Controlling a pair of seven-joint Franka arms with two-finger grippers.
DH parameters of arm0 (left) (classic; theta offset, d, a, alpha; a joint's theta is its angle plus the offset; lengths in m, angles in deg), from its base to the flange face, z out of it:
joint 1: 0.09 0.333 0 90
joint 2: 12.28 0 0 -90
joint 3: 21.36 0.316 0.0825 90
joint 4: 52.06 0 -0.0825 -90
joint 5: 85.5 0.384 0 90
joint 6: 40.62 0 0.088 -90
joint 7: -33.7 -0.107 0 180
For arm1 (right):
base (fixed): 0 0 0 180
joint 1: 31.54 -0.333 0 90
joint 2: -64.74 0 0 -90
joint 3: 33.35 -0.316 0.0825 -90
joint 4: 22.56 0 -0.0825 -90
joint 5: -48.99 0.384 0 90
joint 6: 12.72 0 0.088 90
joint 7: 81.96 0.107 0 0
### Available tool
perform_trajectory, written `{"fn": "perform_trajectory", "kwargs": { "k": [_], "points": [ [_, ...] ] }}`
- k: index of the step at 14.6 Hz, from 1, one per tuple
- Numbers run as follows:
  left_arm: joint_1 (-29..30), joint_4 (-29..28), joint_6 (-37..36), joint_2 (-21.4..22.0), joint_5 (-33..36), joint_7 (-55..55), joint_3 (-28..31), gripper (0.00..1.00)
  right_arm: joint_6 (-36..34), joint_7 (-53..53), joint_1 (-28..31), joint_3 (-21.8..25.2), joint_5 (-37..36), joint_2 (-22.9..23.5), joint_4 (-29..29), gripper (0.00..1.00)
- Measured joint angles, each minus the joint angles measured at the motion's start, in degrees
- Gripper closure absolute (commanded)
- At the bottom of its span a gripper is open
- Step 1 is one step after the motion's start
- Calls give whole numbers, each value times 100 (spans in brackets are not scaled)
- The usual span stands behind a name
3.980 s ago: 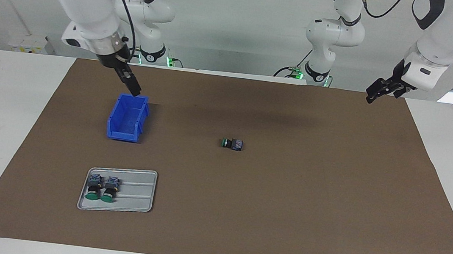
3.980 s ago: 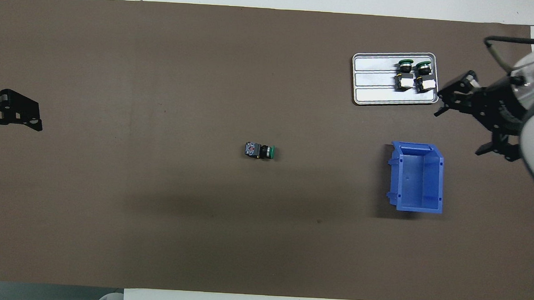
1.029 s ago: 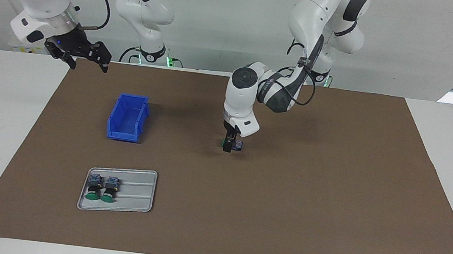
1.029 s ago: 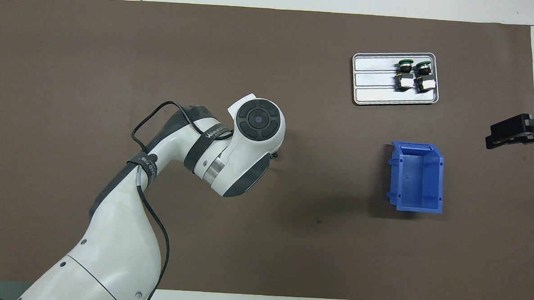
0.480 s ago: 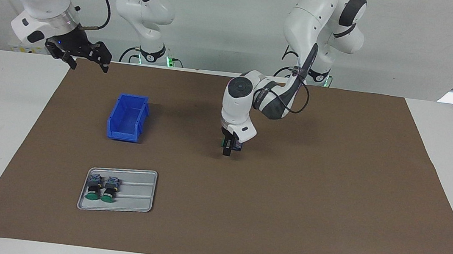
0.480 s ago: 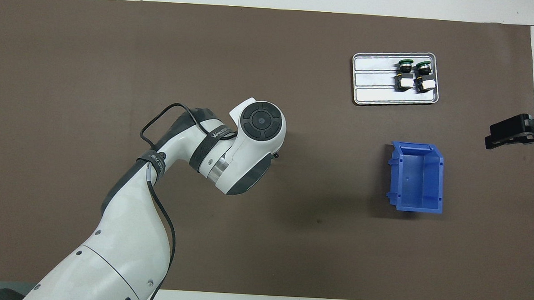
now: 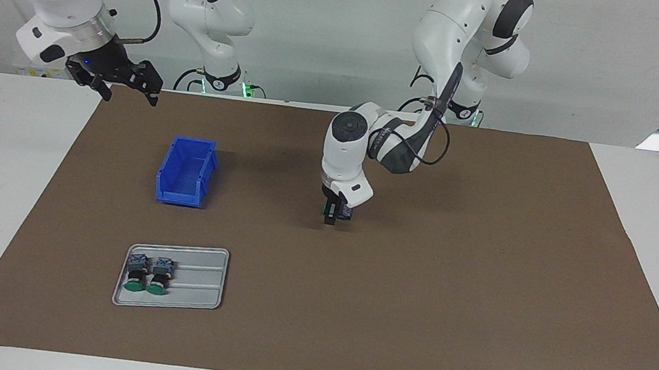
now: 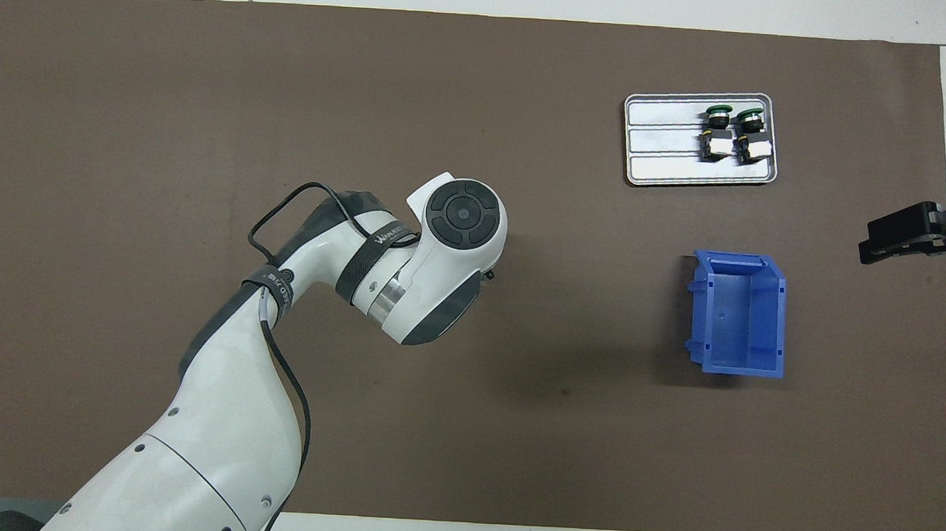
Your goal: Place and press button with both arms
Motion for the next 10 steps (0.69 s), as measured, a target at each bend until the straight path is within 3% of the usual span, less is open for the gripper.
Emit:
{"fn": "perform_trajectory", "kwargs": {
  "k": [5,10],
  "points": [
    [-4,1,3,3,0,-2,0,83,0,0,-1,-1,0,-1,-4,1],
    [15,23,14,28,0,-2,14,88,0,-1,-1,-1,0,-2,-5,1]
  ]
}}
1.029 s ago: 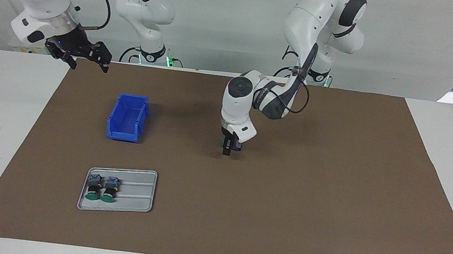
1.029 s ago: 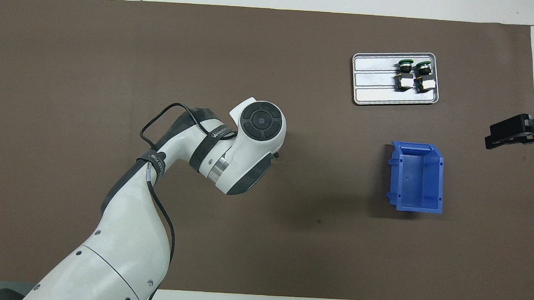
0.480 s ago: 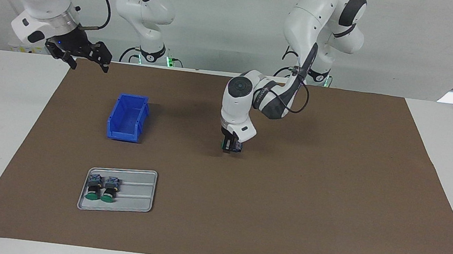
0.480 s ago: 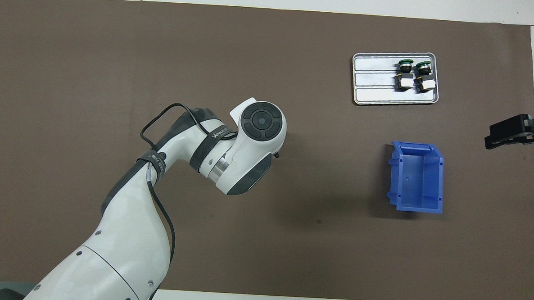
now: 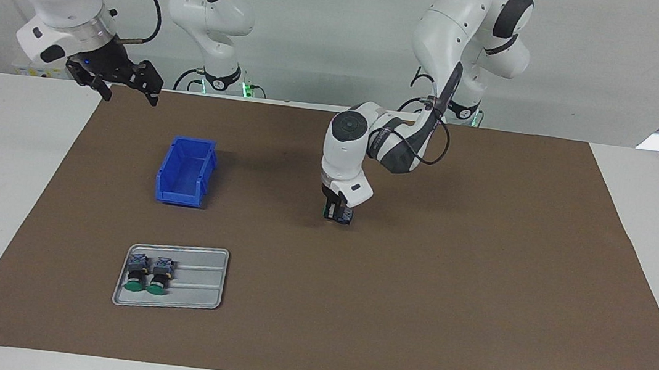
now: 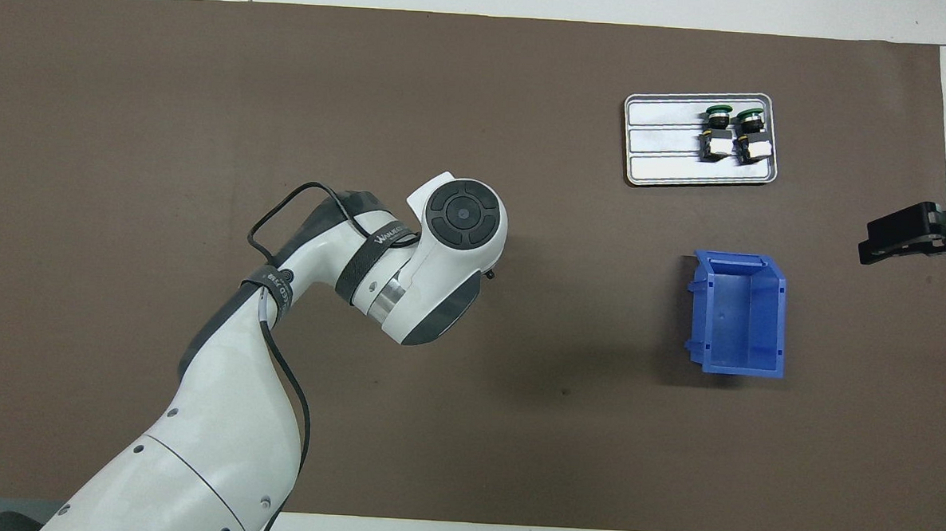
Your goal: Place and press button with both arms
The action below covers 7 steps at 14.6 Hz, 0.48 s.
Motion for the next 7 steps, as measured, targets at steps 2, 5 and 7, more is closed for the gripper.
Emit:
{"fn": "perform_trajectory", "kwargs": {
  "k": [2,5,7],
  "points": [
    [19,38,3,56,0,-38,32,88,0,0,0,0,0,-1,0,1],
    [148,17,-12,184,-61,-265,59,88,0,0,-1,-1,0,-2,-1,1],
    [328,-60,-17,360,-268,-591,61,88,0,0,-1,-1,0,-2,-1,1]
  ]
}}
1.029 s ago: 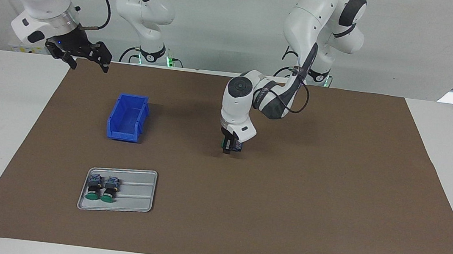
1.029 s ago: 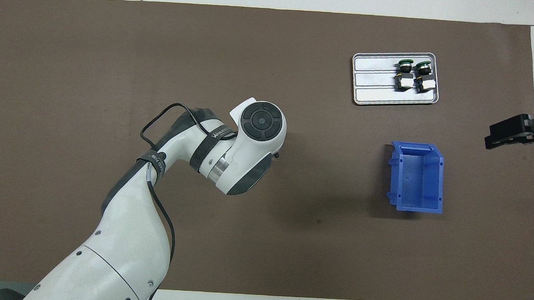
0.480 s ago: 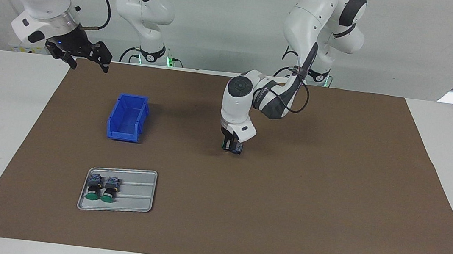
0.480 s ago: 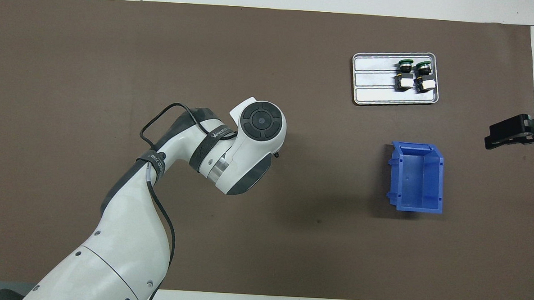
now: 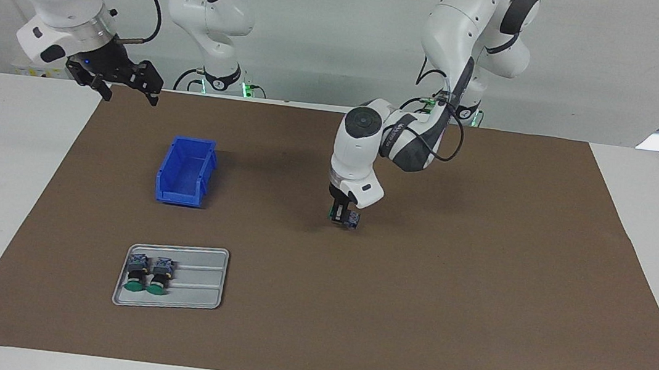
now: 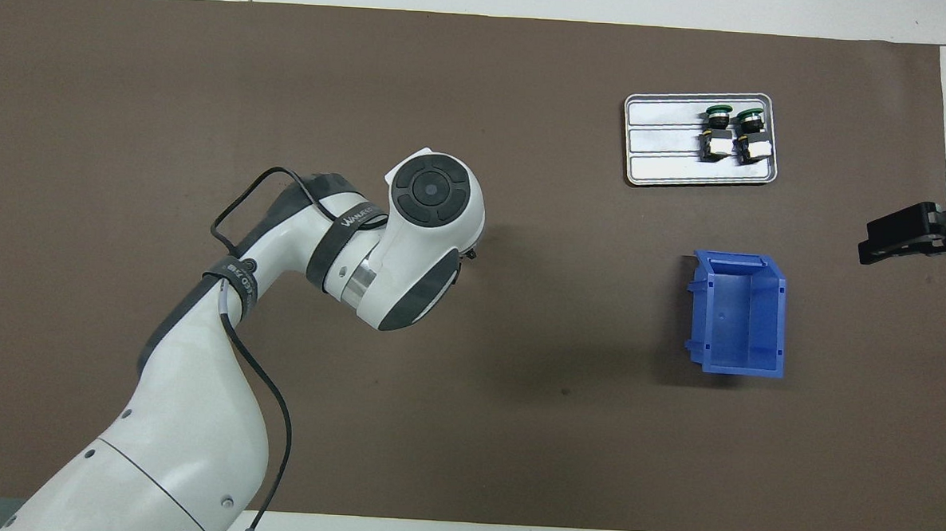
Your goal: Place and press button with both arms
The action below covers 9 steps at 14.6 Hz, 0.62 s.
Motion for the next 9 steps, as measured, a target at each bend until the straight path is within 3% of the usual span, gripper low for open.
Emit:
{"fn": "perform_trajectory", "kwargs": {
  "k": [4,9],
  "points": [
    [183,-320,0,457,-376,-269,1,88,0,0,-1,-3,0,-1,0,1],
    [501,-396,105,534,-1961,-1144,4,87,0,0,-2,-4,0,-2,-1,1]
  ]
}}
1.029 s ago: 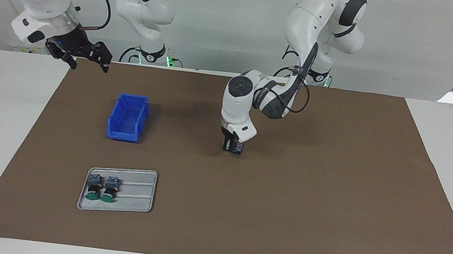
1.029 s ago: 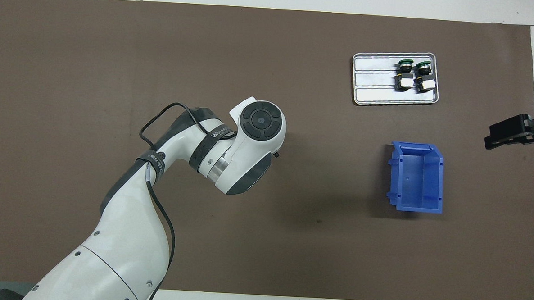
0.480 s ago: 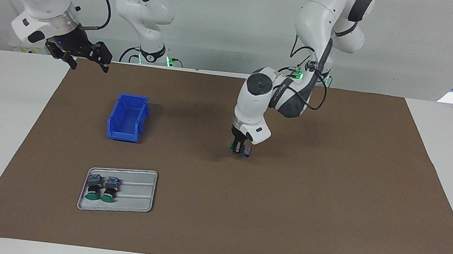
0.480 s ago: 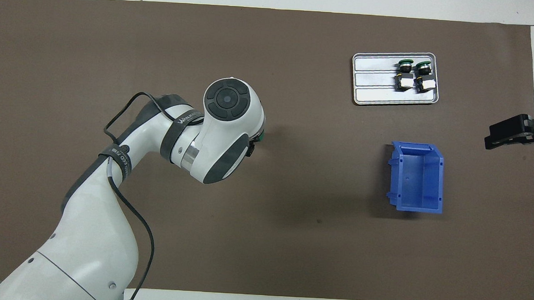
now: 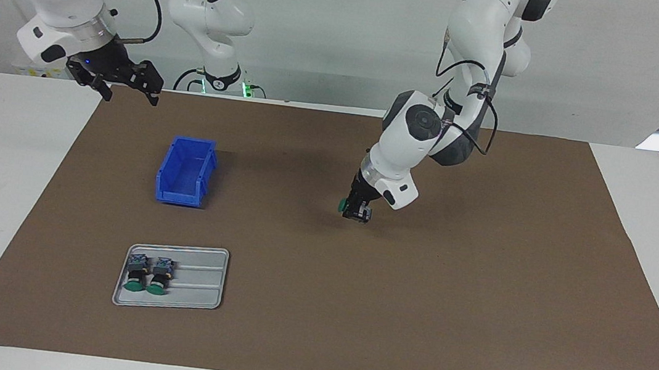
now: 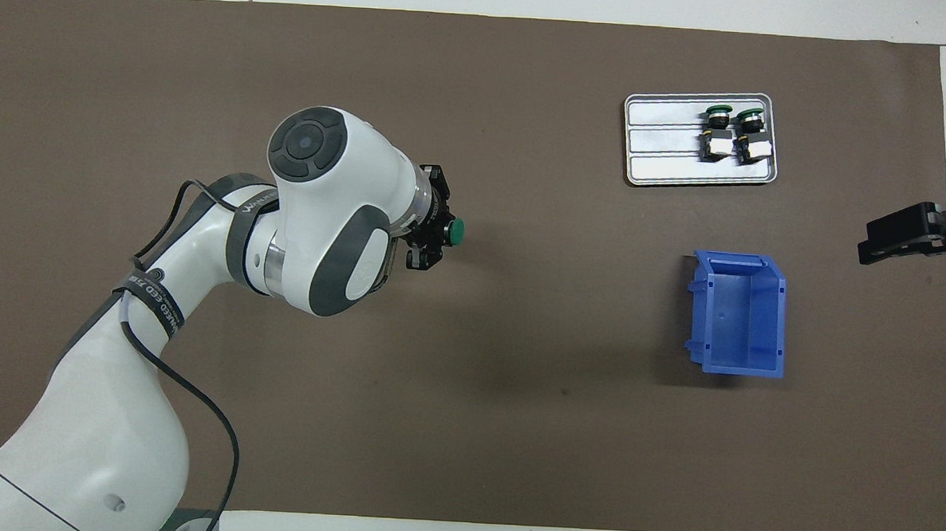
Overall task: Place and press button with both arms
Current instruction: 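Move the open left gripper around the side of the item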
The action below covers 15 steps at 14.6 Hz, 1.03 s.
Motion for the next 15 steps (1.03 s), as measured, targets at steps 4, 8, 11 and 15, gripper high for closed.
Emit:
{"fn": "perform_trajectory", "kwargs": {
  "k": [4,8,11,15],
  "points": [
    [165,-193,289,7,-1587,-1091,4,87,0,0,0,-1,0,0,-1,1],
    [238,-804,752,165,-3123,-2498,4,86,0,-1,-1,-1,0,0,-1,1],
    [420,-1247,777,374,-4511,-3712,9,85,0,-1,-1,-2,1,0,-1,1],
    [674,-1629,743,563,-5615,-4713,9,86,0,-2,-1,-2,1,-1,-1,1]
  ]
}}
